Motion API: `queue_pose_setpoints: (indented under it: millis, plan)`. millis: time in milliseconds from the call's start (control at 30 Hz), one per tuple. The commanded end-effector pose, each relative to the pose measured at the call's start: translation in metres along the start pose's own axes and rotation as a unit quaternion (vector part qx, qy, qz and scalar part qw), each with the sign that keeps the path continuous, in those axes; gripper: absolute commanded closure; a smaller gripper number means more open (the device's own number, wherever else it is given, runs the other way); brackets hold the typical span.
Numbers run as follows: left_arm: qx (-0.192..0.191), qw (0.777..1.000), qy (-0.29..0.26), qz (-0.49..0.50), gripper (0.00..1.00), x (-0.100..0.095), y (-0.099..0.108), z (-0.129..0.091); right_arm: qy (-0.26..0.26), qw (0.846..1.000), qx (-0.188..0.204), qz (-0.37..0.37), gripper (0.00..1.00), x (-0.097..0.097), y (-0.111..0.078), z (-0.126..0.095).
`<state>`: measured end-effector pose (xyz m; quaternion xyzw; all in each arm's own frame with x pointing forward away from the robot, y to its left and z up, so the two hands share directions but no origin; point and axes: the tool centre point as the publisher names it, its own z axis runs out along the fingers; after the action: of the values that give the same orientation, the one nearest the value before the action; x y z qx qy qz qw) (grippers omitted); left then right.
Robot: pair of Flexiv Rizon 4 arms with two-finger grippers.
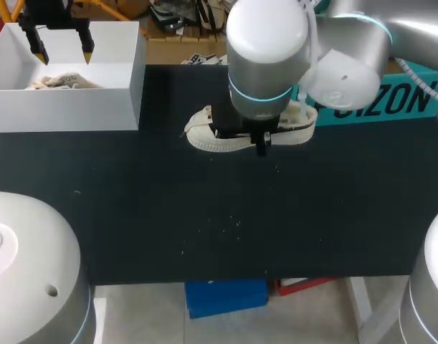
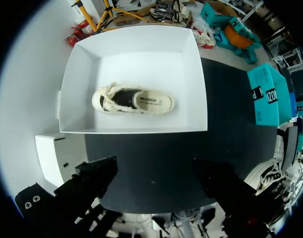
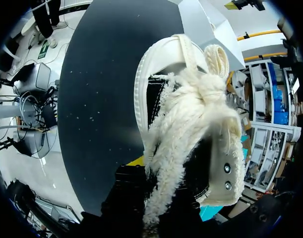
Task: Take the shoe out of the shoebox, open the shoe tongue, remove and reinsert the insole, then place the shoe into the shoebox
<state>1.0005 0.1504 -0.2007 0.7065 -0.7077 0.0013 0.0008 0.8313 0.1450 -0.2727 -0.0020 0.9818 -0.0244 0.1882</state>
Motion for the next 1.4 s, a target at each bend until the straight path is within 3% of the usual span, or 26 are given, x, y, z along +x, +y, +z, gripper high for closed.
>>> queue_pose_setpoints:
  millis: [33,400,667,700,733,767,1100,1400]
  plan:
    - [-0.001,1.0,-0.001,-0.001,0.0,0.0,0.0,-0.001,0.01,1.0,-0.002,0.007,1.0,0.008,0.022,0.043]
    - [-0.001,1.0,-0.001,-0.001,0.0,0.0,0.0,-0.001,0.049,0.999,-0.003,0.001,1.0,0.047,0.048,0.086]
    - [-0.001,1.0,-0.001,-0.001,0.0,0.0,0.0,-0.001,0.05,0.999,-0.001,0.015,1.0,0.061,0.058,0.103]
    - [-0.001,1.0,-0.001,-0.001,0.0,0.0,0.0,-0.001,0.051,0.999,-0.001,0.016,0.75,0.061,0.059,0.103]
    - [-0.001,1.0,-0.001,-0.001,0.0,0.0,0.0,-0.001,0.051,0.999,0.0,0.016,0.33,0.061,0.059,0.102]
    - [-0.001,1.0,-0.001,-0.001,0.0,0.0,0.0,-0.001,0.047,0.999,0.002,0.015,0.0,0.06,0.059,0.099]
    - [-0.001,1.0,-0.001,-0.001,0.0,0.0,0.0,-0.001,0.032,0.999,-0.024,0.015,0.0,0.044,0.045,0.057]
    - [-0.001,1.0,-0.001,-0.001,0.0,0.0,0.0,-0.001,0.042,0.994,-0.097,0.01,0.0,0.026,0.031,0.029]
